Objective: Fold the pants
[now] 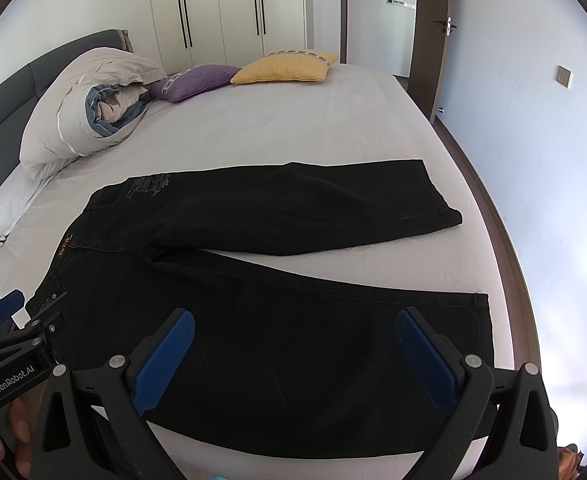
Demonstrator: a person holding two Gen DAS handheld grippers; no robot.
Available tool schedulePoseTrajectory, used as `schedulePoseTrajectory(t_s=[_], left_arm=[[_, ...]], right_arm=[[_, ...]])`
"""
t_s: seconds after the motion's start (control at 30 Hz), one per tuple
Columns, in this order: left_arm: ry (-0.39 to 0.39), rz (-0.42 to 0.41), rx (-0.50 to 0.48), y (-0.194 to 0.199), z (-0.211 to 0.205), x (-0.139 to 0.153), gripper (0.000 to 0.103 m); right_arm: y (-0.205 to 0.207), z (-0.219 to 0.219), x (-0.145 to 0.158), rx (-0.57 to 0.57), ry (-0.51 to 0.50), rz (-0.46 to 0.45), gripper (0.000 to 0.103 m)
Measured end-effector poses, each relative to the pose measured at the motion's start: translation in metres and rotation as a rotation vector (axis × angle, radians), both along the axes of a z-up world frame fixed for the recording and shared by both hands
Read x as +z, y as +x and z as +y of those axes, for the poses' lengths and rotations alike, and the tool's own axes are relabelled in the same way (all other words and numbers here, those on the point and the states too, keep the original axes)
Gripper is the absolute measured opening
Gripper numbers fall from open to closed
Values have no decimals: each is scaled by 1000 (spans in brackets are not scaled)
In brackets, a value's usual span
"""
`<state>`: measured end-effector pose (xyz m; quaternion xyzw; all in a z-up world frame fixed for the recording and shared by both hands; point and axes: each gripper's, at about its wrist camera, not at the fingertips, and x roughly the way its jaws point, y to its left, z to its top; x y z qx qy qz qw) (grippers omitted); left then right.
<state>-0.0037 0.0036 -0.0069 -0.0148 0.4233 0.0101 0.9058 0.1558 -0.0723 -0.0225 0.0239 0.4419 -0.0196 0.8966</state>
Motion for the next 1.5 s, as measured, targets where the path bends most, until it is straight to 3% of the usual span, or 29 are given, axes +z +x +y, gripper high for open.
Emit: schedulePoseTrajectory(t_s=[1.5], left_arm=[[-24,4,-26,-3,-2,-7,103]], right_arm=[[-2,16,-17,14,10,8,103]])
